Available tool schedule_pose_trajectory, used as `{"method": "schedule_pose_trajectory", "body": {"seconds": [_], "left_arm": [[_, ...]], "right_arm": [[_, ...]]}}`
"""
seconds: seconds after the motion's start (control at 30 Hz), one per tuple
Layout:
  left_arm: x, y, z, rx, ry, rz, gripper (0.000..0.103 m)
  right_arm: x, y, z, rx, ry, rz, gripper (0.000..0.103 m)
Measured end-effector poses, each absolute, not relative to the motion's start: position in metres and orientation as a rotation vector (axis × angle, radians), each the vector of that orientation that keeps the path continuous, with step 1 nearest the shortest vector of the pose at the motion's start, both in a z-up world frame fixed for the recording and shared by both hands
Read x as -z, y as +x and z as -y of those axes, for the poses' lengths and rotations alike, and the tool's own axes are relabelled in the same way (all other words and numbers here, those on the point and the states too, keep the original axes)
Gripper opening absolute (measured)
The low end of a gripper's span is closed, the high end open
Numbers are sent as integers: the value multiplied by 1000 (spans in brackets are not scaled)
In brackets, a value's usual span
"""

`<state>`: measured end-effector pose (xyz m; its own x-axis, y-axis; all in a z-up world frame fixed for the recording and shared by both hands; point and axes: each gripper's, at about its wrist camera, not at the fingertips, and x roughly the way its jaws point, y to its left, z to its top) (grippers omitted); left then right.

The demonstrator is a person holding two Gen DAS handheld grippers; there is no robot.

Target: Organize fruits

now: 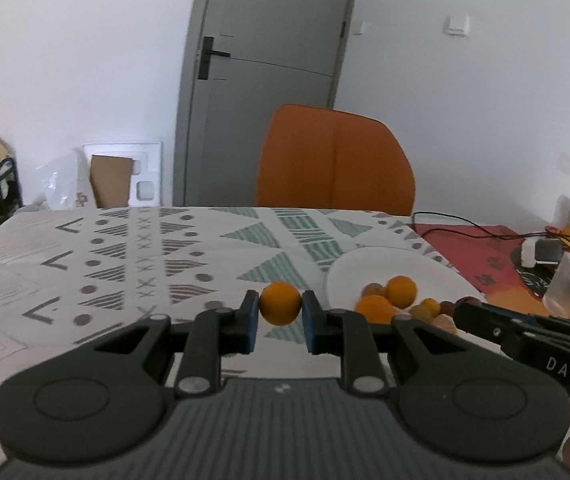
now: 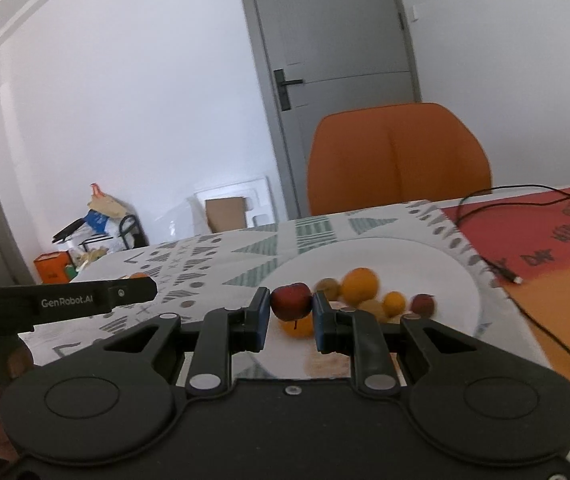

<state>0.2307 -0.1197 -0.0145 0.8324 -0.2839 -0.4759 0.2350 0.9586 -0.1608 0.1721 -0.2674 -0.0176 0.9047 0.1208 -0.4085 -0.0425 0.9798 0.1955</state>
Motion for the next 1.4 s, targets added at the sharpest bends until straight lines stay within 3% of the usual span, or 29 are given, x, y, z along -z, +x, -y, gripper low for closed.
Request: {"method": "schedule_pose_trajectory", "body": {"seconds": [0.67,0.97,1.1,1.17,1.4], "left_arm": [[28,248,189,394,-55,-564,22],[26,248,186,371,-44,-563,31],[23,245,173,338,-53,-551,45],[22,242,165,318,-55,-544,51],[18,237,139,251,-71,-555,77]], "right_arm": [[34,172,323,35,241,-451,21],[37,175,331,51,246,-459,21],[36,180,331,56,241,-456,21],[36,181,332,80,233,-456,32],[29,175,328,71,234,-454,48]]}}
